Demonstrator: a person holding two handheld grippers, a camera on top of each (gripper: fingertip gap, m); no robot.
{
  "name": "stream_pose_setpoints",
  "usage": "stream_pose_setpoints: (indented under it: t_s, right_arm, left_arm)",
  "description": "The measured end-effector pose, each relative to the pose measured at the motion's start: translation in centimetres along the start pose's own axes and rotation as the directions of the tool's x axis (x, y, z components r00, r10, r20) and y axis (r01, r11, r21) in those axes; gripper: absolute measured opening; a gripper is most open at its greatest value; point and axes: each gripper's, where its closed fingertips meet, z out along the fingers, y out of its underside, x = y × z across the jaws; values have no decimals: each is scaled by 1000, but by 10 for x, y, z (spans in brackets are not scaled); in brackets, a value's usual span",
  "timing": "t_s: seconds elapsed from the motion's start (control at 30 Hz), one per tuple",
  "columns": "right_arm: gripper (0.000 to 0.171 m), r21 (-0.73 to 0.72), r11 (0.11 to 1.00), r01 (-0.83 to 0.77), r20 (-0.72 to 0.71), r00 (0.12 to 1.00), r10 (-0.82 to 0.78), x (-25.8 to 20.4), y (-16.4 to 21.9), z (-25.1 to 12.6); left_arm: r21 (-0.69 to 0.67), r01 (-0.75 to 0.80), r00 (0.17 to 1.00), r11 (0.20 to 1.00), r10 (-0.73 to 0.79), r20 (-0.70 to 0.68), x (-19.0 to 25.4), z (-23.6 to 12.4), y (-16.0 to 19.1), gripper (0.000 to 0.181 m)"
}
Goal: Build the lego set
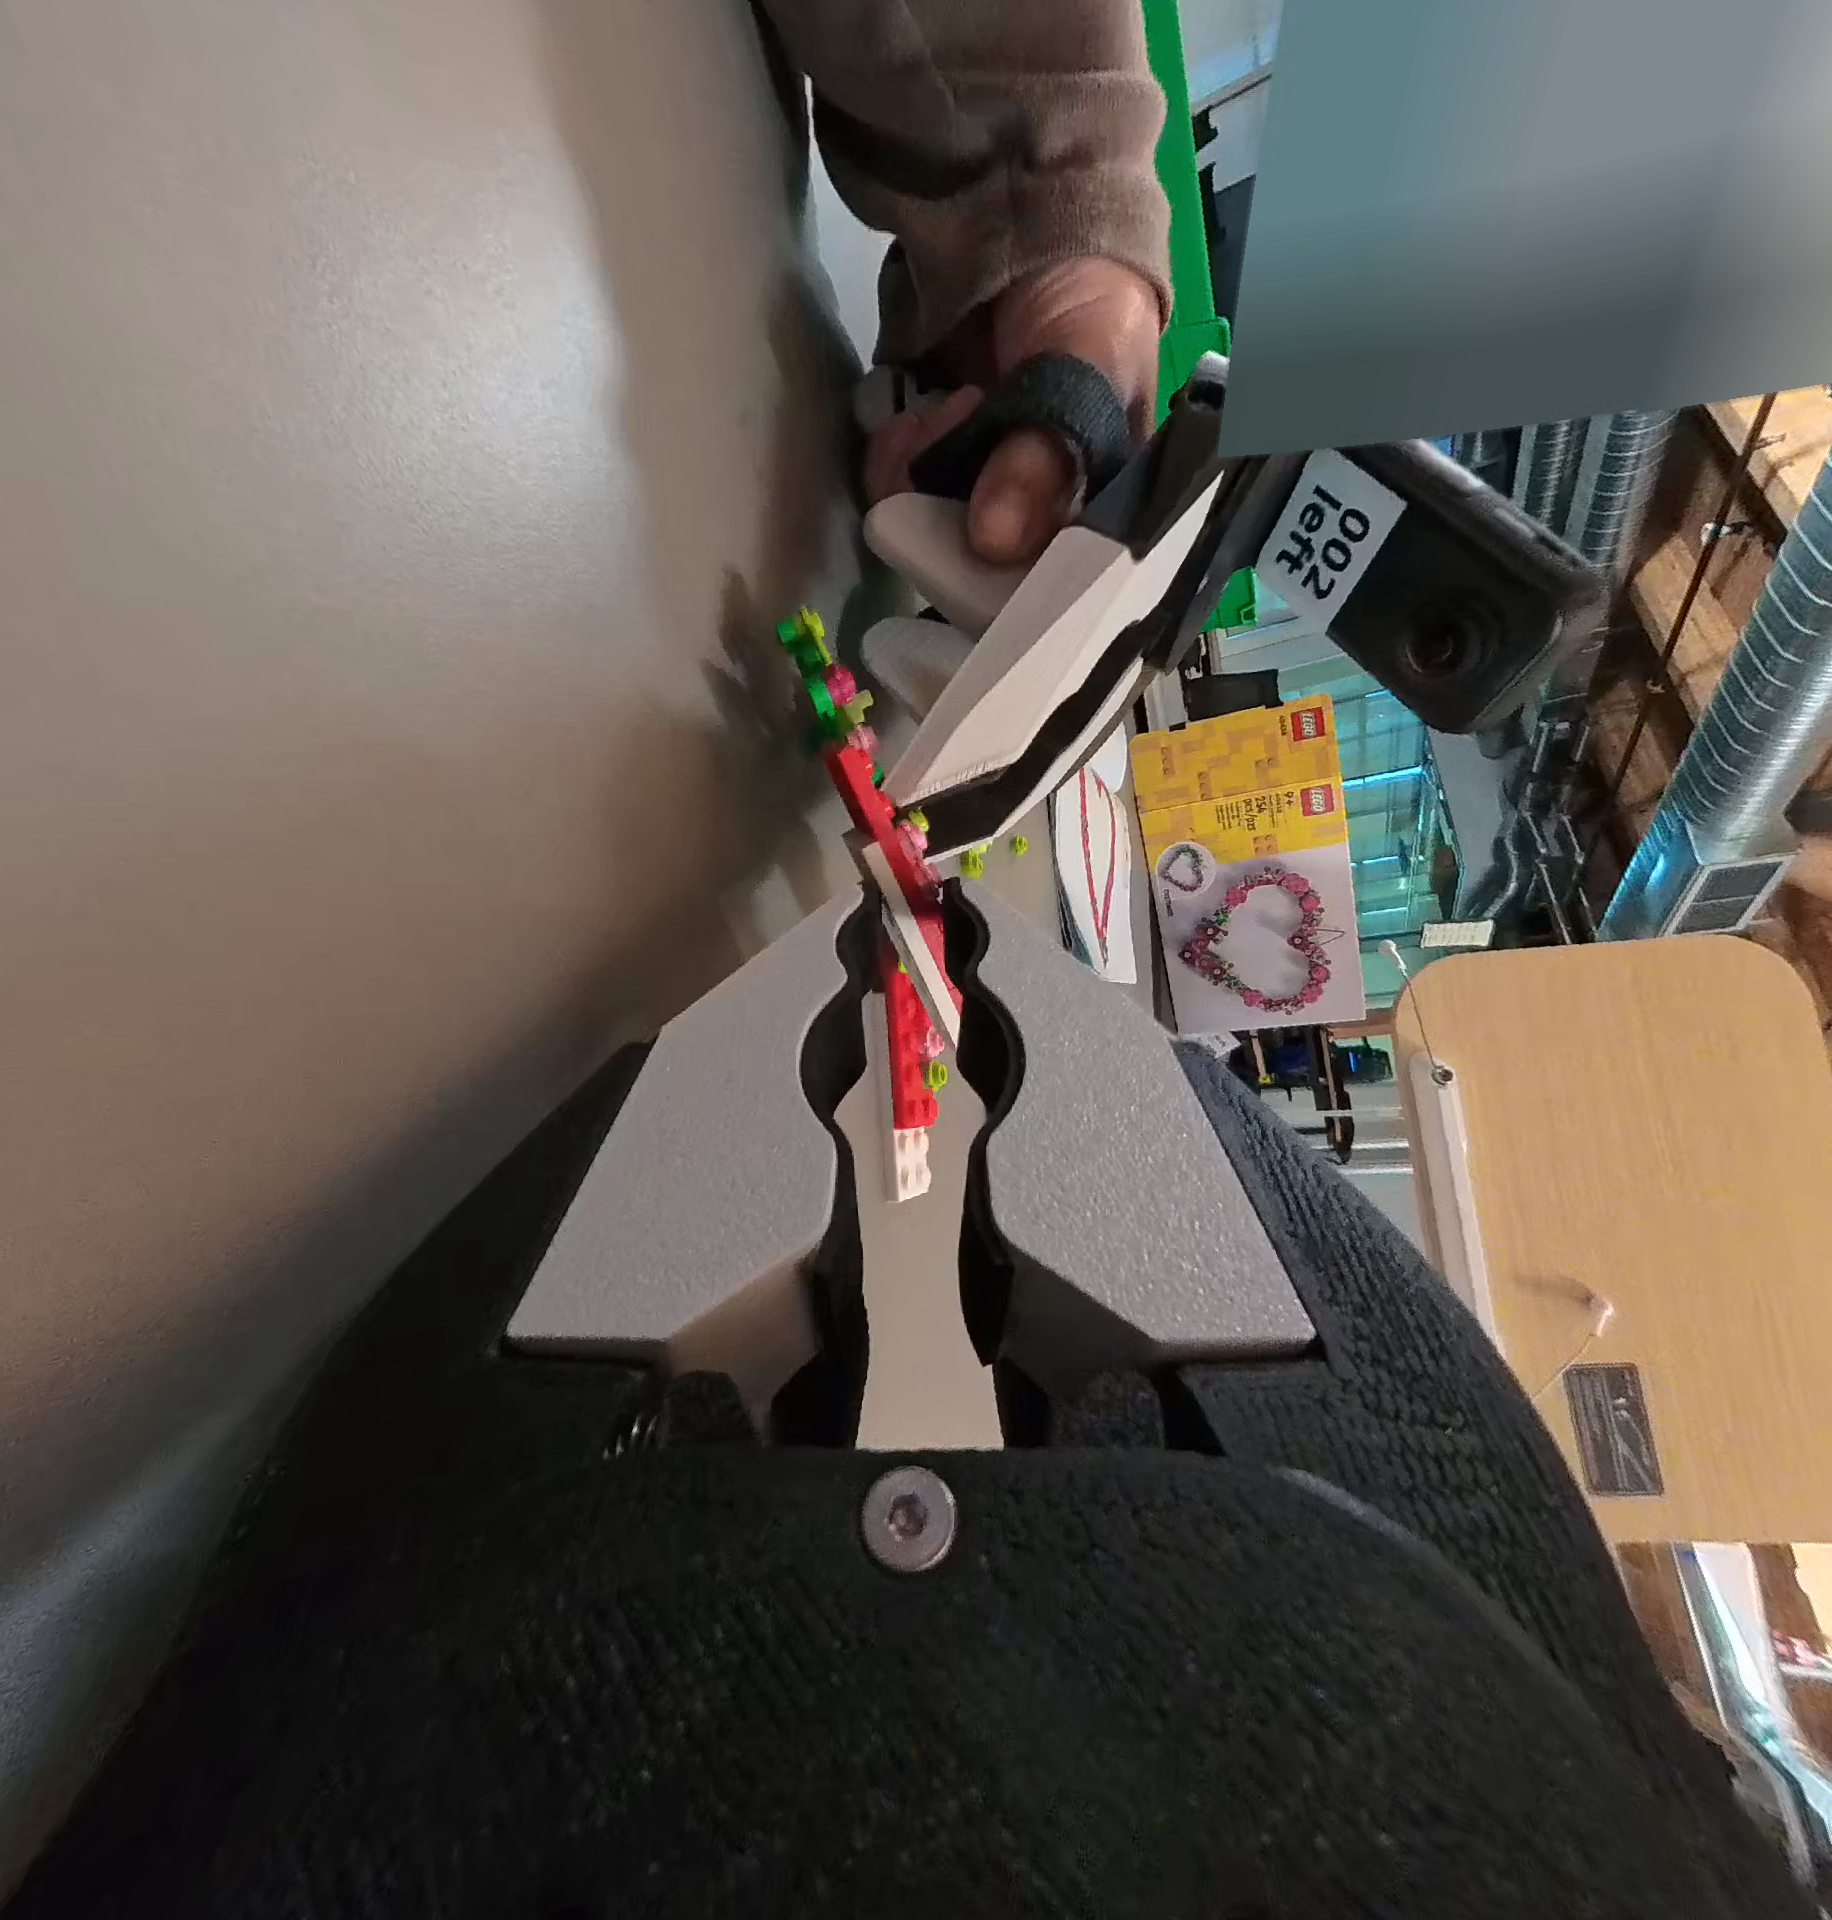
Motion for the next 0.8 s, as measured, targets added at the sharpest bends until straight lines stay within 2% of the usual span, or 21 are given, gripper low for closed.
stream_pose_setpoints:
  t_s: [0.8]
  right_arm:
    - [10,-8,1000,-3,7,1000,3,-2,4,3]
  left_arm:
    - [27,25,1000,999,-25,11,-2,-2,-3,13]
